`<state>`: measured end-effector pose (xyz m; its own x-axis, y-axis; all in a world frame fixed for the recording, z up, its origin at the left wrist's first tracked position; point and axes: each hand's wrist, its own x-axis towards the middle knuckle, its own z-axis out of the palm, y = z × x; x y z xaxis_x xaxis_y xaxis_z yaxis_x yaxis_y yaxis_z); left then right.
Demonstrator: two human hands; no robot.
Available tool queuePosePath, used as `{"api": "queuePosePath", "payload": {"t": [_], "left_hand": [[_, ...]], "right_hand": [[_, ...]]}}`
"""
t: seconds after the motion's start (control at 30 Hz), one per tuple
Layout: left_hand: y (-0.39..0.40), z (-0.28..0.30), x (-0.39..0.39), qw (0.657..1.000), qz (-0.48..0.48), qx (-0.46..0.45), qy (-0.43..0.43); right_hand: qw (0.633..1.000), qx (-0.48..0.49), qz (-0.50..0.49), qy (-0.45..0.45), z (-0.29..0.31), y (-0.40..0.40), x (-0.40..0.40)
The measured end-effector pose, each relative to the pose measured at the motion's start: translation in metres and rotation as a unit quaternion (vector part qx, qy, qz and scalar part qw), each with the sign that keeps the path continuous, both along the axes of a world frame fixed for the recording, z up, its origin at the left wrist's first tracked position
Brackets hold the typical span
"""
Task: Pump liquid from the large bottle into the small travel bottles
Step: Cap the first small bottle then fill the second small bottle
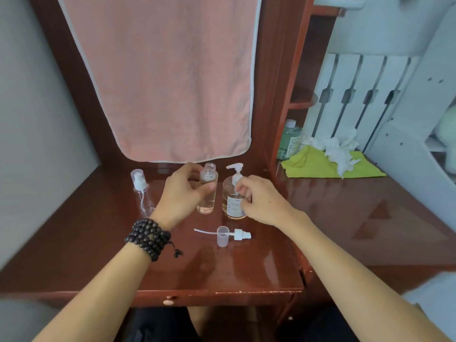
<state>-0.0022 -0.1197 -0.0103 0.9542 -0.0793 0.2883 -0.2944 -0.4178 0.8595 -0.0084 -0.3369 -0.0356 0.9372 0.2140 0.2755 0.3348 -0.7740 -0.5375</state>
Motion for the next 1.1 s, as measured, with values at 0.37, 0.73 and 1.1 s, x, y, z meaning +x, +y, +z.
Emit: {"api": "queuePosePath", "payload": {"t": [0.37,0.73,1.1], "left_hand": [[0.008,-0.021,-0.016,0.999,-0.002,-0.006,0.042],[0.020,-0.013,-0.008,0.999,0.034,-0.017,-0.006],[0.020,-0.018,-0.005,0.998,0.065,0.018,-0.013]], "right_hand": [[0.957,-0.228,0.044,0.173,-0.050,0.013,-0.008],[0.989,-0.074,-0.013,0.128,0.012,-0.012,0.002],[0.994,0.087,0.022,0.067,0.064,-0.026,-0.007]]}}
